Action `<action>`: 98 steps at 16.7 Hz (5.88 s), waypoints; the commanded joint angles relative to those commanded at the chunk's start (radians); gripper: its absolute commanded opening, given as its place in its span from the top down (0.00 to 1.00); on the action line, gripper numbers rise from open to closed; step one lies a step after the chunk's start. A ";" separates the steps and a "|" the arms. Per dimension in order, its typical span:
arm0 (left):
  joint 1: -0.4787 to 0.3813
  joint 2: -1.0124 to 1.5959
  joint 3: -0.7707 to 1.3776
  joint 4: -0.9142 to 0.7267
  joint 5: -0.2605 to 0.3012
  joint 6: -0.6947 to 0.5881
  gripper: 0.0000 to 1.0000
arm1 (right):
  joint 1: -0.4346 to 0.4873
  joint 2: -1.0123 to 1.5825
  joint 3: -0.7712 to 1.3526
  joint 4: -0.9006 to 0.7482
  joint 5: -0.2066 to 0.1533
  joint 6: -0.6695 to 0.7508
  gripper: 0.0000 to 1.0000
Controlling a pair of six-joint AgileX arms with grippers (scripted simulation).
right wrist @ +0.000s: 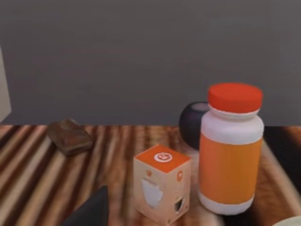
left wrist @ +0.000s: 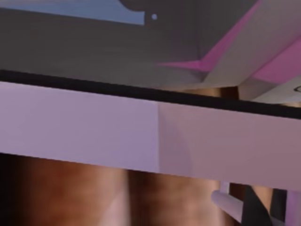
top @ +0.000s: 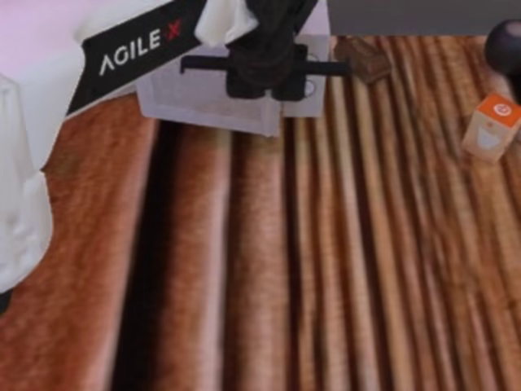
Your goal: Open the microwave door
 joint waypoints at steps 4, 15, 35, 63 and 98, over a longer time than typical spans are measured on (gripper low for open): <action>0.011 -0.064 -0.099 0.051 0.025 0.061 1.00 | 0.000 0.000 0.000 0.000 0.000 0.000 0.00; 0.014 -0.079 -0.121 0.063 0.031 0.074 1.00 | 0.000 0.000 0.000 0.000 0.000 0.000 0.00; 0.015 -0.115 -0.181 0.092 0.057 0.115 1.00 | 0.000 0.000 0.000 0.000 0.000 0.000 0.00; 0.028 -0.166 -0.255 0.128 0.082 0.171 1.00 | 0.000 0.000 0.000 0.000 0.000 0.000 0.00; 0.041 -0.243 -0.374 0.180 0.146 0.270 1.00 | 0.000 0.000 0.000 0.000 0.000 0.000 0.00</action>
